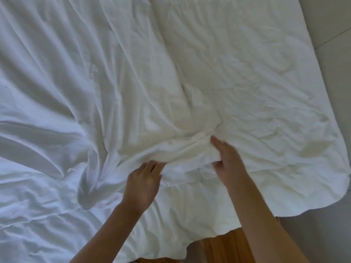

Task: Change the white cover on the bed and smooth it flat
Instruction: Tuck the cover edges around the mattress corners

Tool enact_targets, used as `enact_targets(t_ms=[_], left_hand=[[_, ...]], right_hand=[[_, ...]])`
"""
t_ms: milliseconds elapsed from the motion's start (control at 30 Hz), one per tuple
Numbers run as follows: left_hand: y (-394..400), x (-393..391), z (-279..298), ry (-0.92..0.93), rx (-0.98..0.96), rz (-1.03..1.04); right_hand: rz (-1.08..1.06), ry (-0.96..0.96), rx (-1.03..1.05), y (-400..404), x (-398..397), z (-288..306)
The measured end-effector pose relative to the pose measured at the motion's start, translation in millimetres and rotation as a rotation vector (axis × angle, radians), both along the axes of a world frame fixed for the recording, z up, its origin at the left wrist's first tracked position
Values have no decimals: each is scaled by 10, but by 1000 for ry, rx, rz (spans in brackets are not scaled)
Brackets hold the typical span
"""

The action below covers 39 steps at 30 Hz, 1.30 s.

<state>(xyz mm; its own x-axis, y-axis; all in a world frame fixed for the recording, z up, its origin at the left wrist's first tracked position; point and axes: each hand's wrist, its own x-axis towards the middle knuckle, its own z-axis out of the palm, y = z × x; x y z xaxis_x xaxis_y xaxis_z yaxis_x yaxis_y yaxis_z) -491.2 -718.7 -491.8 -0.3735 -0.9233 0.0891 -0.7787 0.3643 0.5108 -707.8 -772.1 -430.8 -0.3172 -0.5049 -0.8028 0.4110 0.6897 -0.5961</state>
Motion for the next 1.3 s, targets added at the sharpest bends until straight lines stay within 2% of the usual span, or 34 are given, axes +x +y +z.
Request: enact_targets(t_ms=[67, 133, 200, 233, 300, 367, 433, 467, 500, 533, 567, 667, 700, 733, 767, 867, 933, 1067, 1167, 1233, 1300], left_hand=[[-283, -333, 289, 93, -63, -12], [-459, -574, 553, 161, -134, -48], [-505, -578, 684, 197, -146, -58], [-473, -485, 678, 193, -130, -50], [-298, -152, 518, 122, -106, -53], [-25, 253, 273, 12, -73, -128], [254, 607, 81, -96, 6, -235], [359, 735, 12, -145, 55, -280], [434, 822, -45, -186, 114, -309], [487, 866, -91, -209, 169, -302], [513, 879, -110, -221, 180, -285], [489, 795, -120, -177, 126, -234], [494, 757, -126, -166, 124, -213], [510, 721, -133, -160, 122, -199], [519, 678, -122, -163, 125, -186], [524, 528, -88, -197, 116, -164], [520, 421, -62, -222, 116, -179], [511, 241, 126, -213, 245, -286], [552, 185, 422, -219, 342, -380], [556, 83, 738, -233, 449, -385], [555, -94, 1119, -222, 577, -337]], right_hand=[[-115, 380, -282, -323, -90, 427], [-96, 878, -707, -489, -118, 870], [150, 1274, -995, -443, -71, 1058], [310, 1386, -1044, -359, -60, 1007], [685, 1480, -950, -126, -107, 704], [1196, 1430, -691, 192, -182, 283], [1668, 1085, -160, 503, -172, 10], [1757, 875, 79, 636, -166, -72], [1714, 719, 234, 713, -162, -106], [1552, 622, 307, 751, -159, -115], [1285, 576, 289, 760, -158, -137], [307, 567, 127, 640, -162, -181], [131, 552, 80, 594, -168, -203], [66, 518, 58, 538, -173, -222], [121, 508, 66, 482, -164, -236], [570, 556, 147, 323, -134, -307], [740, 569, 141, 249, -81, -228], [721, 487, 24, 311, -132, 148], [755, 352, 49, 472, -219, 530], [828, 374, 76, 577, -264, 748], [900, 511, 65, 666, -278, 964]])
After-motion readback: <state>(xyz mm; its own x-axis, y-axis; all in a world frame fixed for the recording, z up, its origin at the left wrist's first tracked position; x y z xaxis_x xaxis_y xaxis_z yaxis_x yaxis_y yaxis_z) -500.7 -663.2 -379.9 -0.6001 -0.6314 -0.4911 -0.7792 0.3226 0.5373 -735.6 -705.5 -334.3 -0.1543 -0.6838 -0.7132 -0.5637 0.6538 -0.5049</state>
